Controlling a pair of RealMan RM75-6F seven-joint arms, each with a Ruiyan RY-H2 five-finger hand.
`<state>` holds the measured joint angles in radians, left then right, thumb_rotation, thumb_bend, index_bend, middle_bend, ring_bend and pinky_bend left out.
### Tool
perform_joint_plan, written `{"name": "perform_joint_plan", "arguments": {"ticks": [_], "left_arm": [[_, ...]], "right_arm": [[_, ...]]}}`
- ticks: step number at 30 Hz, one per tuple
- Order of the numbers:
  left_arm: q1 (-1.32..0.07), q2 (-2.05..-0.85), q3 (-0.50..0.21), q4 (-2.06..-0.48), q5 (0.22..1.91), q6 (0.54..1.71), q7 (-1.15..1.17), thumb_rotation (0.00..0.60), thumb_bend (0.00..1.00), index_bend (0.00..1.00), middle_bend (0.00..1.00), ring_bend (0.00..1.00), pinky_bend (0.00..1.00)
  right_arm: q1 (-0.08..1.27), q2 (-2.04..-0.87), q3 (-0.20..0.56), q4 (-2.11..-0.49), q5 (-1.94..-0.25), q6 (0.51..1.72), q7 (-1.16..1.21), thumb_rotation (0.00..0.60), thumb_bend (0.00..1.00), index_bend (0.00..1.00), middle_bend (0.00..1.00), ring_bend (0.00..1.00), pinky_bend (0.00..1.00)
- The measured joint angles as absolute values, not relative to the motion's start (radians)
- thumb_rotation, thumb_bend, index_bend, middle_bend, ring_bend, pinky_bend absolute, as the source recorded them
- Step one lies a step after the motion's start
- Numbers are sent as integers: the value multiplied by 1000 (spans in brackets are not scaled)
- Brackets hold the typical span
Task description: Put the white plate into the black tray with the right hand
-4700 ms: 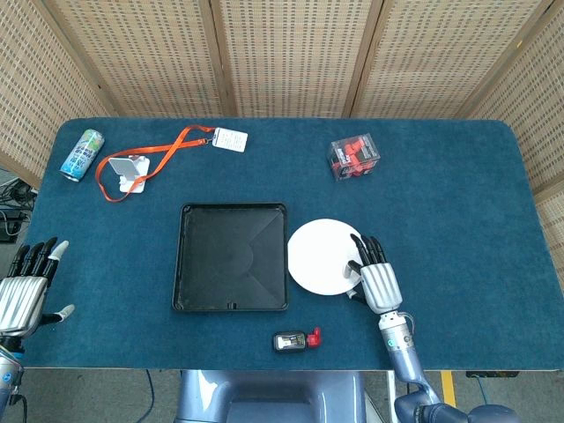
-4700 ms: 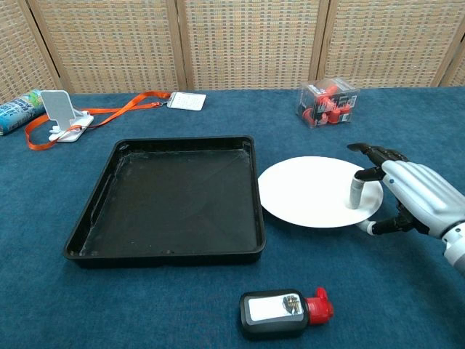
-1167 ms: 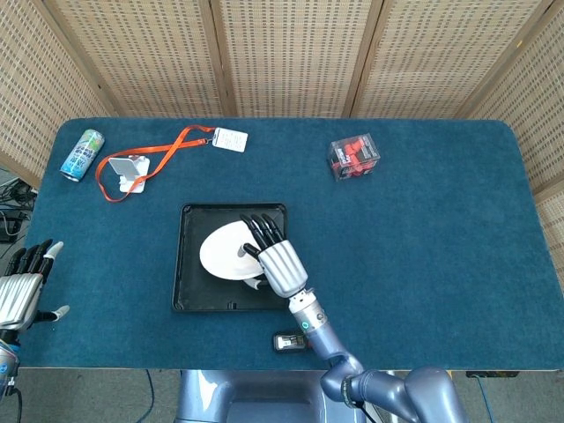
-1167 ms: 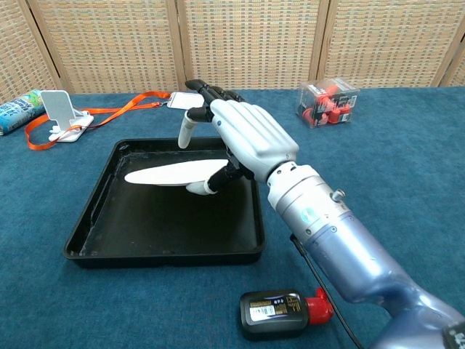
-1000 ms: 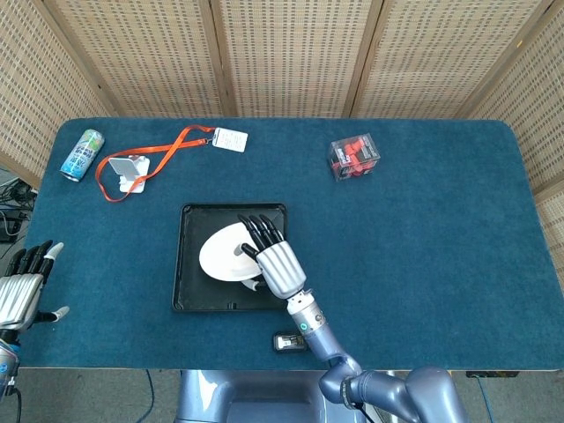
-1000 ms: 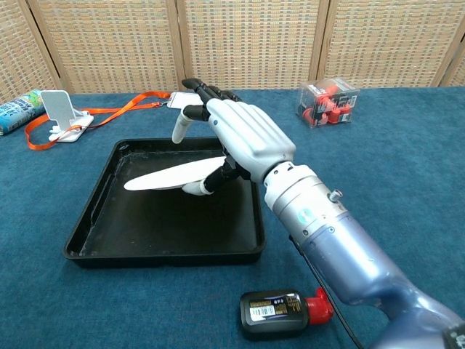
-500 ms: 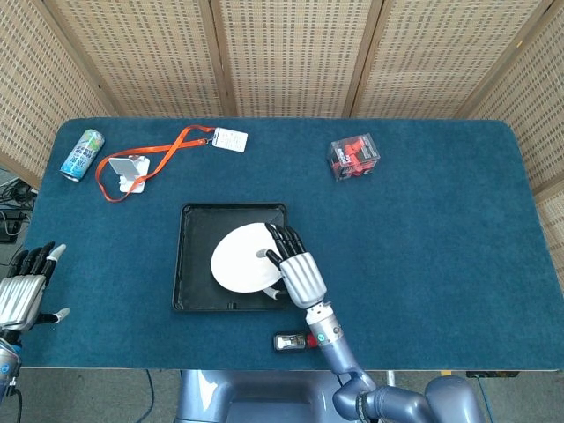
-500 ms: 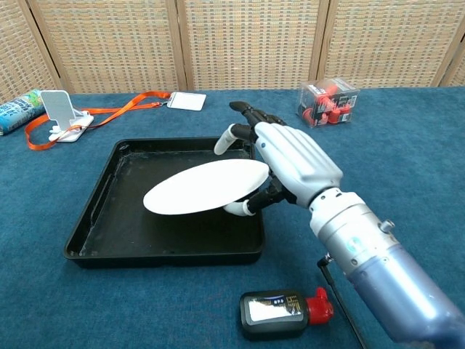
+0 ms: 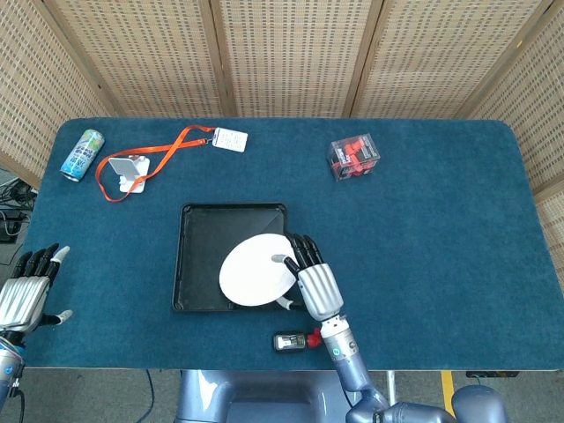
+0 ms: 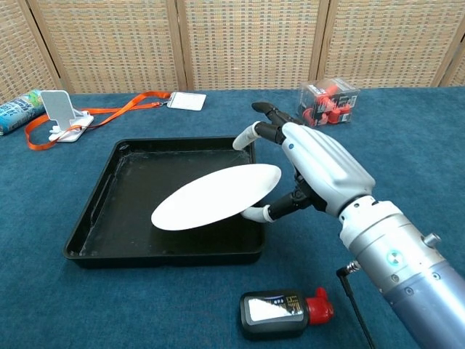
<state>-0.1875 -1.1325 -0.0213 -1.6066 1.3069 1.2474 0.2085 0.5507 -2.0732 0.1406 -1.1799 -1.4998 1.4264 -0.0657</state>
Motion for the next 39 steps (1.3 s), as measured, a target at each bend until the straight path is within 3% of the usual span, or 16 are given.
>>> {"name": "perform_joint_plan", "arguments": {"ticks": [26, 31, 39], "left_arm": [[-197, -1138, -28, -1577, 1273, 1216, 183, 600, 0, 0, 0, 0, 0], [-199, -1140, -25, -1573, 1272, 1209, 182, 600, 0, 0, 0, 0, 0], [-202, -1140, -20, -1578, 1277, 1205, 191, 600, 0, 0, 0, 0, 0]], "right_arm": [[802, -2214, 341, -913, -1425, 1168, -85, 600, 34, 321, 0, 0, 35], [819, -2226, 344, -897, -1419, 1162, -74, 600, 20, 300, 0, 0, 30], [784, -2171, 320, -1014, -1386, 1138, -117, 600, 0, 103, 0, 0, 0]]}}
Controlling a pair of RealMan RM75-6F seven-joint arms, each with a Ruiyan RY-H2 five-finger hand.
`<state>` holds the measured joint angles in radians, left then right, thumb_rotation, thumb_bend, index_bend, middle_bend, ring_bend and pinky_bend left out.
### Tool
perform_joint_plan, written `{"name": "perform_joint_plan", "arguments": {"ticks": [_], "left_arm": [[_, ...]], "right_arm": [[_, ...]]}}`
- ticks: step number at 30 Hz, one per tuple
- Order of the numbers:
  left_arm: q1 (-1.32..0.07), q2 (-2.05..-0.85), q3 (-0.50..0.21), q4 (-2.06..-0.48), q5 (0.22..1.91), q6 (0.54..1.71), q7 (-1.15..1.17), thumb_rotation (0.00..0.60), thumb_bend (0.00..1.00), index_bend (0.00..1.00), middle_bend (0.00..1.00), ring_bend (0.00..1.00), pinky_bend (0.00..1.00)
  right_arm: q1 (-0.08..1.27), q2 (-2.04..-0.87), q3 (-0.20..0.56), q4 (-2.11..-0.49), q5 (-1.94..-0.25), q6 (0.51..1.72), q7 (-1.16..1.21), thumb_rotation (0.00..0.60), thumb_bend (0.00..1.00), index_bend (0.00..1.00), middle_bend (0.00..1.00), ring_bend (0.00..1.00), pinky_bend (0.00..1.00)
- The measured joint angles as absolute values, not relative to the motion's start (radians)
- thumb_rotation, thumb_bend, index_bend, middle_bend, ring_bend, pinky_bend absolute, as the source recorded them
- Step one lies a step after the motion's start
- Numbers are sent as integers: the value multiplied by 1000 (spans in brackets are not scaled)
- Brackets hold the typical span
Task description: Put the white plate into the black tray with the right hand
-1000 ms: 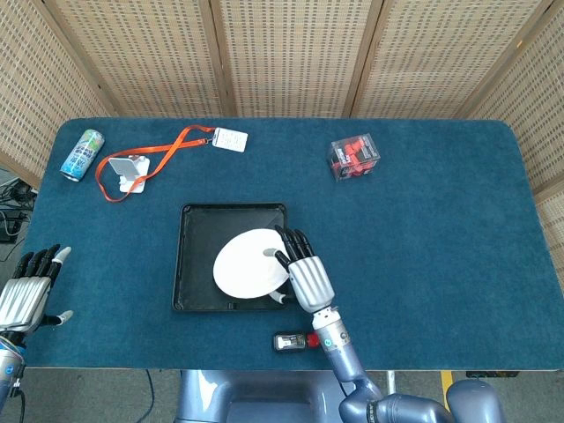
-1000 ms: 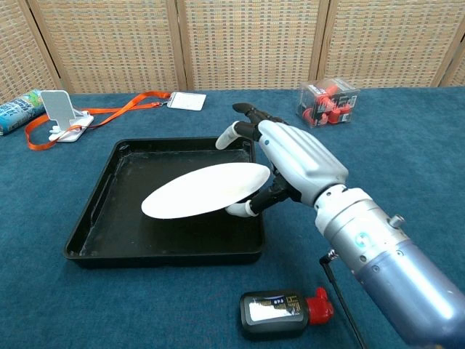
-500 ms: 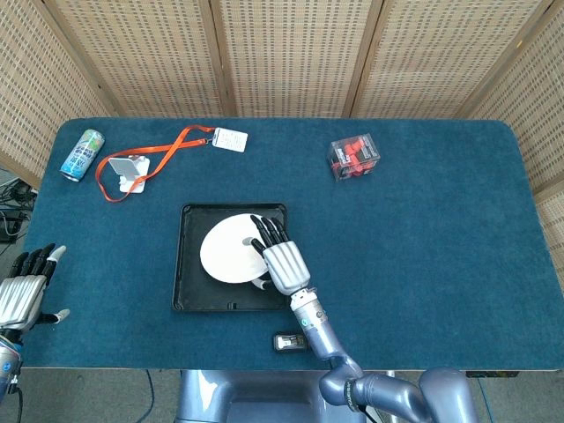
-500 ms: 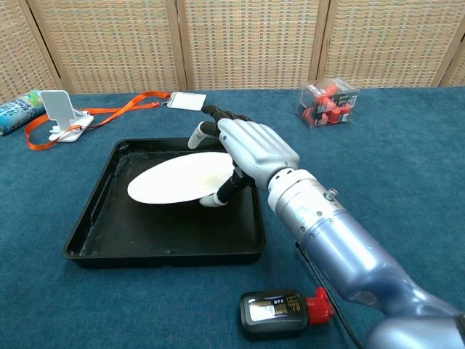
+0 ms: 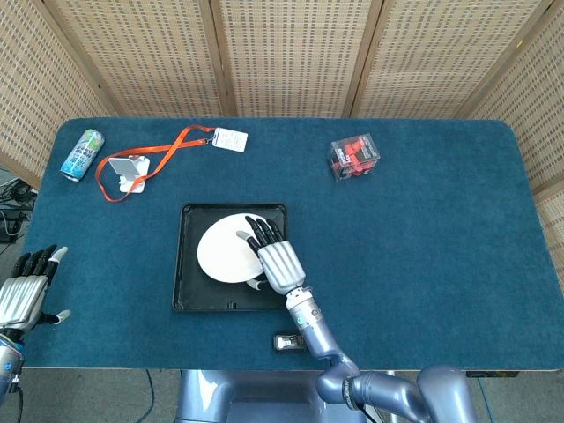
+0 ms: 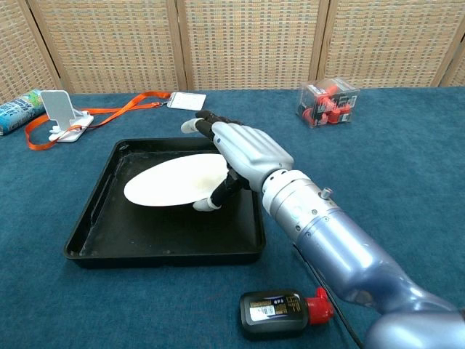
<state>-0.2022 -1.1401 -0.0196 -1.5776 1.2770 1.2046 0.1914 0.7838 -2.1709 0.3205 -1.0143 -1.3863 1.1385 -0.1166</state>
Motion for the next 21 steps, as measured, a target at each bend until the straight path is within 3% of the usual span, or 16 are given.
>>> {"name": "perform_joint_plan", "arguments": {"ticks": [11, 21], "left_arm": [[-195, -1137, -14, -1596, 1295, 1231, 208, 600, 0, 0, 0, 0, 0], [-194, -1138, -16, -1592, 1295, 1234, 201, 600, 0, 0, 0, 0, 0]], "right_arm": [[753, -2009, 301, -1308, -1179, 963, -353, 600, 0, 0, 0, 0, 0], [742, -1948, 286, -1393, -1140, 992, -438, 600, 0, 0, 0, 0, 0]]}}
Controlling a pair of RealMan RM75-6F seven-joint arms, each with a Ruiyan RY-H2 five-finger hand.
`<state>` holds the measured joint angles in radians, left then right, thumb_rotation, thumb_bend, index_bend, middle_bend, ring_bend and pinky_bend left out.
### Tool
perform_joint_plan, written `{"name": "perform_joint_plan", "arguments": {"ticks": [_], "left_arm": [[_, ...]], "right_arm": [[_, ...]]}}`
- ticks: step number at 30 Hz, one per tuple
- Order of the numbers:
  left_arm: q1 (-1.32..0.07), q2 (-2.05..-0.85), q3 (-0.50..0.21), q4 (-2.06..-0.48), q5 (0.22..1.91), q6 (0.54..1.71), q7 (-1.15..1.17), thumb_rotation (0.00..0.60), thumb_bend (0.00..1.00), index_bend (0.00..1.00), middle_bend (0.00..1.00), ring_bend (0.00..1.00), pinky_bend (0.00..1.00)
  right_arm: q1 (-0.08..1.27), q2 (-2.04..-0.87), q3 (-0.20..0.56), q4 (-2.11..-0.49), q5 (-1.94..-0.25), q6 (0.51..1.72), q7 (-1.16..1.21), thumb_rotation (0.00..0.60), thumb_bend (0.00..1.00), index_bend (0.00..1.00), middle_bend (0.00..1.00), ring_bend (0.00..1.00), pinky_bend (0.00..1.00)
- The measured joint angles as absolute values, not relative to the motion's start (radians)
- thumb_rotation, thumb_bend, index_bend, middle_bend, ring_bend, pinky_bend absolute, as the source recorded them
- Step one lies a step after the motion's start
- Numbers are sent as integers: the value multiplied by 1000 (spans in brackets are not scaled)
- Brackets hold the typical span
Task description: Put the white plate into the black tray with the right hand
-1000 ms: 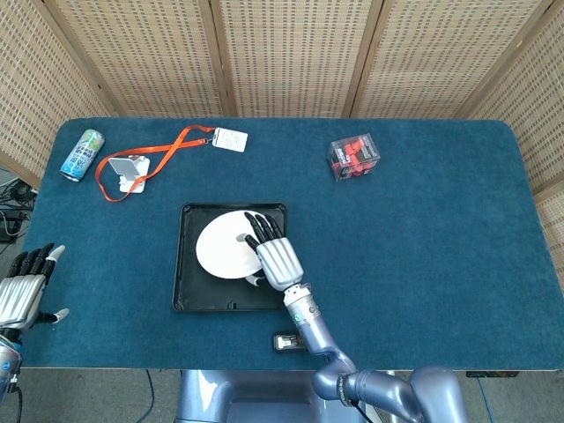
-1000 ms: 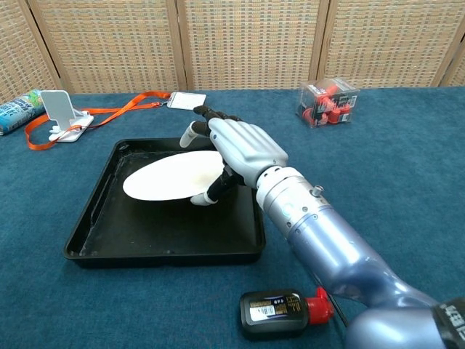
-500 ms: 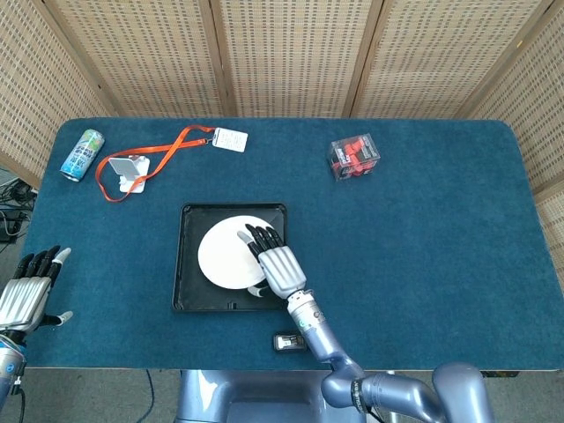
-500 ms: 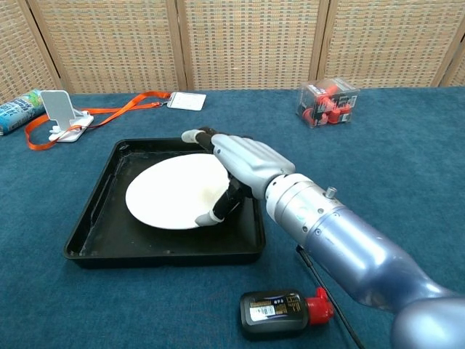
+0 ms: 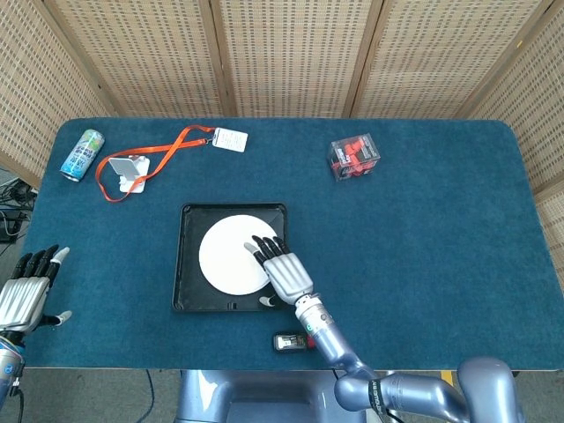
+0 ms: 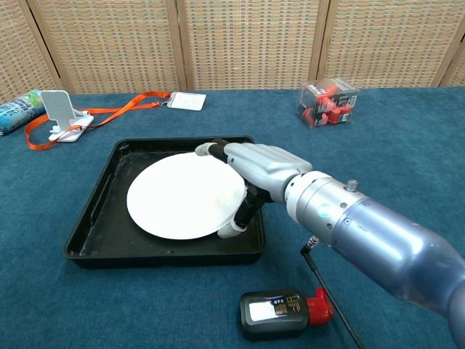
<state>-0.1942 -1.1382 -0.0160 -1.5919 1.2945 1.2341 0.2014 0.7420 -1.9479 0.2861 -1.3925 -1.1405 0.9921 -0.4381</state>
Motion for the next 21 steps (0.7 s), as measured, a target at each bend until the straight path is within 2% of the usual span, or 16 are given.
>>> {"name": "perform_joint_plan", "arguments": {"ticks": [13, 21], "left_arm": [[-184, -1150, -23, -1586, 1321, 1278, 184, 600, 0, 0, 0, 0, 0], [-174, -1156, -22, -1593, 1351, 1318, 198, 600, 0, 0, 0, 0, 0]], "right_arm": [[572, -1644, 215, -1537, -1268, 1220, -377, 600, 0, 0, 0, 0, 0], [421, -1512, 103, -1516, -1354, 1348, -272, 600, 42, 0, 0, 0, 0]]}}
